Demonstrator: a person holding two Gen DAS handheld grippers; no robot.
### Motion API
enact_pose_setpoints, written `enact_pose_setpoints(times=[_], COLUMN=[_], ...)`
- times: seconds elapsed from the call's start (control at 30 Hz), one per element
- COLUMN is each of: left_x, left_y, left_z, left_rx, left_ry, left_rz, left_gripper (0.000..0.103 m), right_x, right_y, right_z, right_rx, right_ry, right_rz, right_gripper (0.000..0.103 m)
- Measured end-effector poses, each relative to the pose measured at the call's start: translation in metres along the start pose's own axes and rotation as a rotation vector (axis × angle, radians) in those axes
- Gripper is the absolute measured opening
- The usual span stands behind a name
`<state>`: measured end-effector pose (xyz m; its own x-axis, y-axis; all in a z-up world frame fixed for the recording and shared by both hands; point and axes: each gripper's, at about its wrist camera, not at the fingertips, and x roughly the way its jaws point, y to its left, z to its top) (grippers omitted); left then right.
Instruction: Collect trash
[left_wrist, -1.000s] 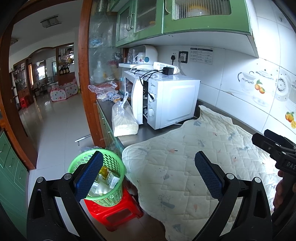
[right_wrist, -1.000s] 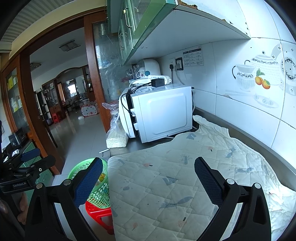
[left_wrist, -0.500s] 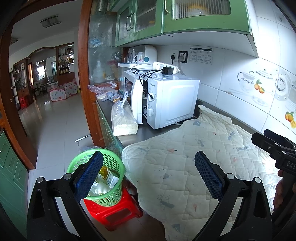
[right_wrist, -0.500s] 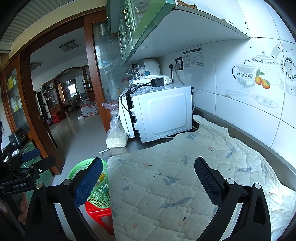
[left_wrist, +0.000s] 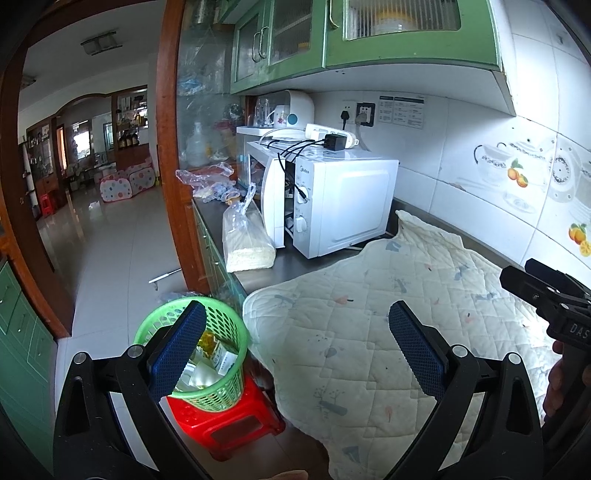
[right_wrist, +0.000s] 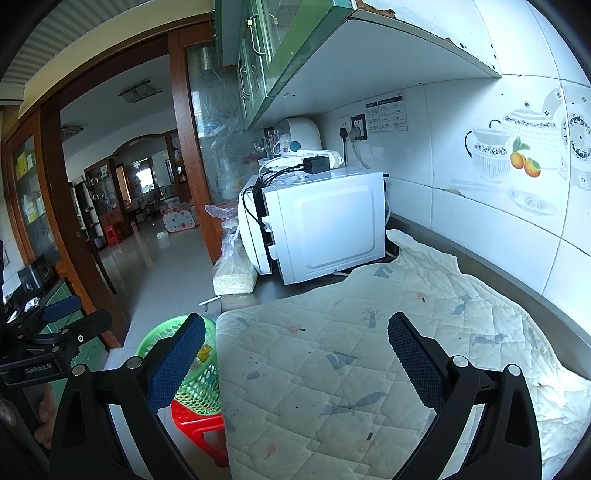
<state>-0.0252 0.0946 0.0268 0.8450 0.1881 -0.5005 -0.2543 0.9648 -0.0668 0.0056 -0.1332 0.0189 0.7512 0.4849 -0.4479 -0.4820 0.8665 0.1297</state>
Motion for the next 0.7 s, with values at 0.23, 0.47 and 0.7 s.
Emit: enact_pose_setpoints(times=[0.23,0.47,0.7], left_x=[-0.0016,-0.0054,-0.0047], left_y=[0.001,0.0047,0.005], left_z=[0.0019,0.0025,0.0034], left_rx=[-0.008,-0.024,-0.026], left_ry=[-0.007,-0.029,-0.028], left_rz=[-0.003,0.006,0.006], left_gripper=[0.098,0.098,0.098], right_x=[0.0012,0.0009,0.0012], right_y=[0.0009,0.001,0.0009], right_z=[0.0001,-0.0002,0.0], right_rx=[-0.001,0.0,0.001], right_ry=[-0.001,0.001,-0.001], right_rz=[0.004,0.005,0.003], right_gripper=[0.096,0.096,0.096])
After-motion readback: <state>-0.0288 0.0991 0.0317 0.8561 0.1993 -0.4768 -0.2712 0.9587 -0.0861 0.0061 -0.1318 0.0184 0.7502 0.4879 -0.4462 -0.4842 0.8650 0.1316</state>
